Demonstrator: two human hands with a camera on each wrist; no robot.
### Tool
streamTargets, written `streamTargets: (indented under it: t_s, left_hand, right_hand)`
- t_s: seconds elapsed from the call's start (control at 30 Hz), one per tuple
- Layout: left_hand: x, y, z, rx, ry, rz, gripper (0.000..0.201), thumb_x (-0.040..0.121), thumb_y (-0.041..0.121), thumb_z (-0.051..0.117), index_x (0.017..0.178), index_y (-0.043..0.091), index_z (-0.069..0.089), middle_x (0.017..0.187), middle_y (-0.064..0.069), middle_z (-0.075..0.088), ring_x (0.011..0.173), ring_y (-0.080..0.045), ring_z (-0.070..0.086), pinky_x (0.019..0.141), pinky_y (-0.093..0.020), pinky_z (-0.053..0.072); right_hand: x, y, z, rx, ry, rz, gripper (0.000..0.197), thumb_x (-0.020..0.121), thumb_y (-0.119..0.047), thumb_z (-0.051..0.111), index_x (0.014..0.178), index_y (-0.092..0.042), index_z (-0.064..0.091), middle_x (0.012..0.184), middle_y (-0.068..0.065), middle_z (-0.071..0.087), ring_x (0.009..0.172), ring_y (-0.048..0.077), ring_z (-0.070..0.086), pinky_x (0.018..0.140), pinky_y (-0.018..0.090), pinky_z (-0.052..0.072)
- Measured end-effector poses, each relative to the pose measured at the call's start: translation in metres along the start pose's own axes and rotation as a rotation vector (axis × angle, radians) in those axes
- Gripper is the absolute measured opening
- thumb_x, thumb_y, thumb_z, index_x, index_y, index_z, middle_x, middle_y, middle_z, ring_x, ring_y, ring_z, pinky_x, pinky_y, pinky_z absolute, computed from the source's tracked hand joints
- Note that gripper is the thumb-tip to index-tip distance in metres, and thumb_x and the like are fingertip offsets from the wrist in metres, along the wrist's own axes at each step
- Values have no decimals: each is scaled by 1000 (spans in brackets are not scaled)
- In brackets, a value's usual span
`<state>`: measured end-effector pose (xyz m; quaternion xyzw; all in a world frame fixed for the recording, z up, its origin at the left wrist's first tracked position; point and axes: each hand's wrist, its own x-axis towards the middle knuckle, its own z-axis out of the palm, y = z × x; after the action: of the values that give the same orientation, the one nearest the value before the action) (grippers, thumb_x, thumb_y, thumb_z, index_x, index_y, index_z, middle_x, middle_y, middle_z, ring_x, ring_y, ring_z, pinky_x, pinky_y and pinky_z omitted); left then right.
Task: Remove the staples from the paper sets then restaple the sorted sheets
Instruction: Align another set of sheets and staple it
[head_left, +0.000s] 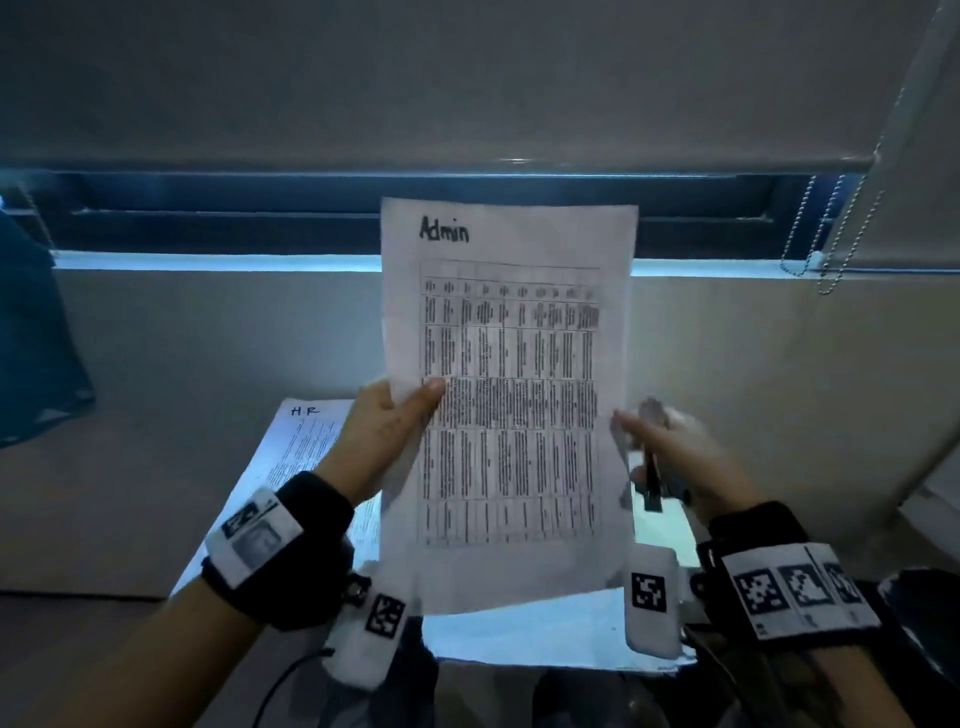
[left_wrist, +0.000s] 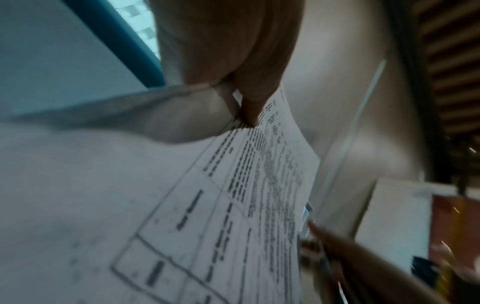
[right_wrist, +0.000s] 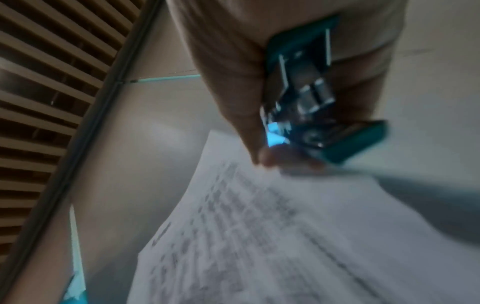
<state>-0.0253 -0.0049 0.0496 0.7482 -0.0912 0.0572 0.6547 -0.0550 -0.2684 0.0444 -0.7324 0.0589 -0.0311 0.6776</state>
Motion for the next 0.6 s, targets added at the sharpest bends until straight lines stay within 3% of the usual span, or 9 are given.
streamTargets:
  t_s: [0.07,0.13,0.23,0.3,0.37,0.43,0.53,0.6]
  left_hand:
    - [1,-7,-20,-47,24,-89,20,89,18,60,90,-2,64,87,-16,68,71,-20,65,70,-28,54]
    - [0,-23,-42,-44,-4,-205,14,90,9,56,95,-2,62,91,-14,67,71,-14,66,65,-19,54]
    - [-4,-56,-86,111,-74,-490,35,83,27,68,101,-3,62,91,-13,64,70,-19,60,59,-26,46]
    - [-11,-69,-116,150,-63,-630,30,82,18,70,99,-5,62,90,-17,68,67,-22,62,62,-31,50]
    - [-17,-74,-136,174,8,-648,16,84,1,63,97,-8,62,85,-17,69,66,-24,65,65,-33,55]
    - [-21,-77,-151,359,113,-614,2,84,-1,63,85,-2,63,78,-13,65,63,-22,61,58,-26,52]
    - [-18,-90,-168,494,187,-615,11,79,1,69,71,3,62,76,-13,64,62,-21,56,60,-25,44]
    - [-15,-100,-175,587,200,-662,25,76,5,74,62,7,52,63,-9,53,52,-18,44,48,-24,32]
  right_hand:
    - [-1,11,15,-181,-184,102,17,90,-12,57,75,-9,49,65,5,48,35,9,48,36,18,38]
    - [1,21,40,-261,-276,131,21,87,-5,55,70,-10,46,52,2,47,34,9,47,36,17,32]
    - [9,33,89,-224,-284,149,29,85,7,49,64,-11,41,50,4,42,31,7,44,33,15,32]
    - [17,41,123,-185,-291,191,26,86,8,47,67,-9,42,60,6,42,38,10,45,37,20,39]
    - [25,48,155,-182,-298,240,18,87,7,47,74,-6,45,65,7,46,47,13,46,45,25,43]
    - [34,54,184,-228,-290,260,18,85,7,48,73,-5,45,65,9,48,48,17,47,53,32,45]
    - [43,62,217,-300,-226,264,19,84,5,46,68,-7,44,67,11,52,50,21,51,57,36,49]
    - [45,66,230,-399,-194,240,20,84,2,47,67,-8,44,73,12,57,62,25,57,66,38,54]
